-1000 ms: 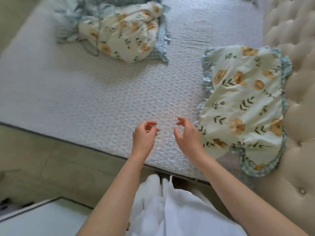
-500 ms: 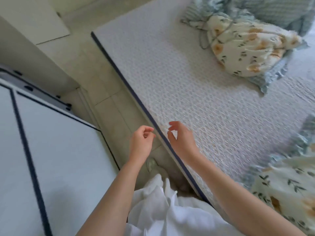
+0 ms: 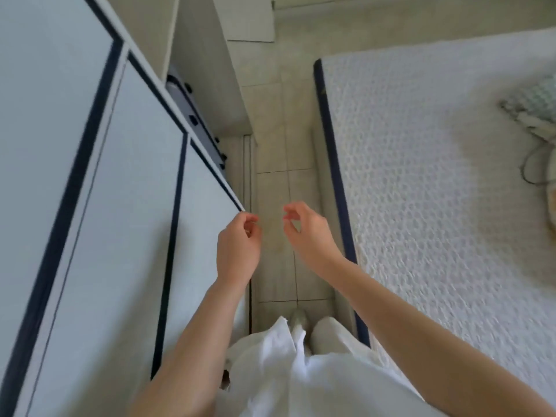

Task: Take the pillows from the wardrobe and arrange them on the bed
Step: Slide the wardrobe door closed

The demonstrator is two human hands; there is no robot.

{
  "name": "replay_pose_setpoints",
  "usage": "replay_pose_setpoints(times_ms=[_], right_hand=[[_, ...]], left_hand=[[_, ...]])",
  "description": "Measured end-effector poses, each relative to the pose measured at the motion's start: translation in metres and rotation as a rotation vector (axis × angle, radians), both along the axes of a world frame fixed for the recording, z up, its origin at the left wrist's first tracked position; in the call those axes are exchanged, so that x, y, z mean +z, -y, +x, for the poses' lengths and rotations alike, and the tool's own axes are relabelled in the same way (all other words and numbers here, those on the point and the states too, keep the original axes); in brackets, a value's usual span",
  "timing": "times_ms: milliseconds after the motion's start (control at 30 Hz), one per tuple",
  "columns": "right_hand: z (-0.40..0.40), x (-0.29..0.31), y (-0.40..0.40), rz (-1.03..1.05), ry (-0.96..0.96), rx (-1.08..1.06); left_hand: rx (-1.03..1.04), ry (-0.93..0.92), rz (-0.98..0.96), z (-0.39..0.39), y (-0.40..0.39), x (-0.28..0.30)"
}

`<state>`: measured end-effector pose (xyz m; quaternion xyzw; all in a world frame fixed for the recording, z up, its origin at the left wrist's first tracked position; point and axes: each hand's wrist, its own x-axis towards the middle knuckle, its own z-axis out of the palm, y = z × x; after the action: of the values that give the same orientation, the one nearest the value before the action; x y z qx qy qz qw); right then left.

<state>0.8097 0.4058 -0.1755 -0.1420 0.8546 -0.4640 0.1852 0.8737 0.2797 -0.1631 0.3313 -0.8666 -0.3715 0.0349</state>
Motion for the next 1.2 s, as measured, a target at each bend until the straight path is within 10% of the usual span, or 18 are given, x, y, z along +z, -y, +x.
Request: replay_pose_setpoints(times_ms=[500,767,967,1200], right_hand=[[-0.137,0.052,0.137,-0.149,0.006,0.482],[-0.172,0.115,0.199,-0.323,0.021,0.663],[-0.143,0.138,0.218,-0.404,0.100,0.774],[-0.113,0.138,0.231,-0.437,0.148,0.733]], left_hand=[[0.442,-0.137,-0.303,-0.047,0.056,0.056],[0.378,-0.234,-0.906,-0.043,0.076,0.088],[0.000,-0.071,-1.202,-0.005,0.073,0.096],[0.228,0.216,-1.409,0.024,0.091,0.132]])
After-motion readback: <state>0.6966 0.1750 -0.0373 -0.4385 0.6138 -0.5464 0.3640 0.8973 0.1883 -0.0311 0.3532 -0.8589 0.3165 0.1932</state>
